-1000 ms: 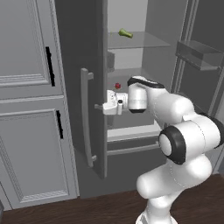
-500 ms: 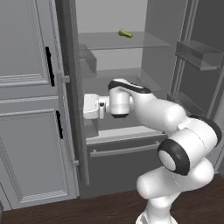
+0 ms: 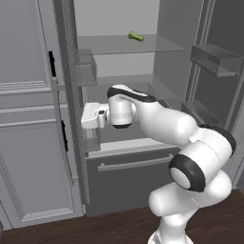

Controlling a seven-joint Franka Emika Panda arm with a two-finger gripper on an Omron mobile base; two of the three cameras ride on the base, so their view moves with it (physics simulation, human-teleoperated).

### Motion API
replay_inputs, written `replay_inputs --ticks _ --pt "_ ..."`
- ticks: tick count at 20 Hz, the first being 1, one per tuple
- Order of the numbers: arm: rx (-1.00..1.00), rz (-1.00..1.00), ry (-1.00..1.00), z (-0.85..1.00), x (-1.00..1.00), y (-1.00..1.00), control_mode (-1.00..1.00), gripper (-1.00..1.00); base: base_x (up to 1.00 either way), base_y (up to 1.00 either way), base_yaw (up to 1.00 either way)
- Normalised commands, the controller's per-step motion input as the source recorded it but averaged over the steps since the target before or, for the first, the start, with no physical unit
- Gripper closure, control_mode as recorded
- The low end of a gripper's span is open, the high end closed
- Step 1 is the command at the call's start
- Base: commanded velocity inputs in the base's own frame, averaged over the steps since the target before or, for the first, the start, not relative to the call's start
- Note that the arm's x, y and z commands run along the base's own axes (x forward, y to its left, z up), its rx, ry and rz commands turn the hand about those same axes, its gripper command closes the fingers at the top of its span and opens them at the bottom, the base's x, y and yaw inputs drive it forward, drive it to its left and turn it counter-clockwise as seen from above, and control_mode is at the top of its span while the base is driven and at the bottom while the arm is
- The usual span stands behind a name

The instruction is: Take the strawberry from the fridge and place it on top of the pancake, located on the dining counter.

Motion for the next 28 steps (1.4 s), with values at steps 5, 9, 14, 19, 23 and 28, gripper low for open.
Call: replay_inputs --ticks 5,9,14,19,23,28 --pt "0.00 -0.02 0.00 0.00 -0.05 -0.67 -1.00 -1.00 0.00 0.00 0.00" --pt "0.04 0.00 0.00 0.00 0.00 -1.00 -1.00 -1.00 0.00 0.00 0.00" --pt "-0.04 -0.05 -0.03 0.00 -0.13 -1.00 -1.00 -1.00 0.00 0.00 0.00" --pt "-0.22 0.02 -0.04 0.03 0.00 -1.00 -1.00 -1.00 0.00 0.00 0.00" --pt "-0.34 0.19 -0.13 -0.05 -0.02 -0.99 -1.00 -1.00 0.00 0.00 0.00" --pt "-0.53 0.29 -0.29 -0.40 -0.04 -0.92 -1.00 -1.00 0.00 0.00 0.00"
